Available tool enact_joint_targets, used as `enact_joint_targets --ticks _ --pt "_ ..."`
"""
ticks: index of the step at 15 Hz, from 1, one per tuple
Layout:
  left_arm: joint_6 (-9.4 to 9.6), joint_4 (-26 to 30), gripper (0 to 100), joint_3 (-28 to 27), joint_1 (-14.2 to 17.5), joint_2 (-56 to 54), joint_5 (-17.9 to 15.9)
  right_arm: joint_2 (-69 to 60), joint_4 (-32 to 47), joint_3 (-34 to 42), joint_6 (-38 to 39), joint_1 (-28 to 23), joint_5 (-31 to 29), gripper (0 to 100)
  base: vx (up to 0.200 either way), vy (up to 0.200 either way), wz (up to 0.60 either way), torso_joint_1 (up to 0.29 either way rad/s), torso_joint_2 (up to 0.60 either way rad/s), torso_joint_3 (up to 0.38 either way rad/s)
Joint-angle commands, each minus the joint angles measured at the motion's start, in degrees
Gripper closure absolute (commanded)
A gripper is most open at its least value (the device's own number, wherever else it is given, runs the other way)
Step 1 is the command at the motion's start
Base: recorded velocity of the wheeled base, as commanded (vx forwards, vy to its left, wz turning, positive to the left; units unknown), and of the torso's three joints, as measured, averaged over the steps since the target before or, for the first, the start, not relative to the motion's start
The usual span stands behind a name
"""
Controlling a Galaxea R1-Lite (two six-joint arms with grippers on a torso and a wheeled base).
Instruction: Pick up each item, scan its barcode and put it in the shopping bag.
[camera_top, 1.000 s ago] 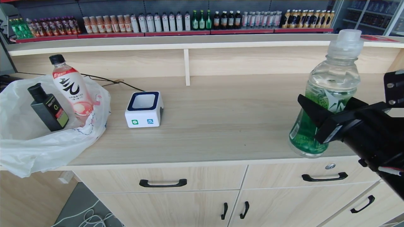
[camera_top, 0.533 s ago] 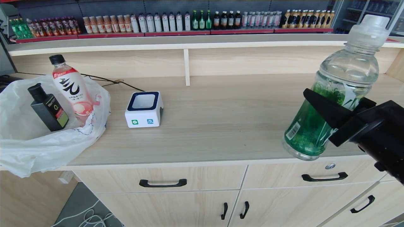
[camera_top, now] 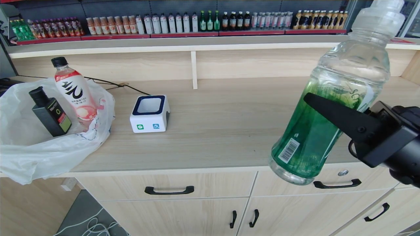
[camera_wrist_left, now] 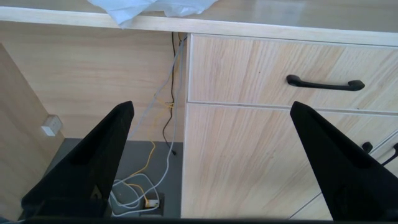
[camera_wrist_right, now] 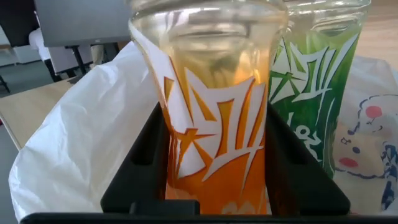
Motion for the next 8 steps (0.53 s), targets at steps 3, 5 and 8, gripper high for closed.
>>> enact_joint_targets --ticks 3,5,8 --pt "0.00 0.00 0 0.00 0.01 -0.02 0.07 2.64 -0.11 -0.78 4.57 0.40 3.23 100 0.000 0.000 0.00 0.000 0.00 0.000" --pt "0.00 0.00 0 0.00 0.01 -0.02 0.07 4.13 -0.37 -2.10 7.11 0.66 5.42 100 0.000 0.000 0.00 0.000 0.00 0.000" --pt "0.00 0.00 0 0.00 0.01 -0.02 -0.01 8.62 -10.04 -3.77 17.13 5.23 6.74 100 0.000 0.000 0.00 0.000 0.00 0.000"
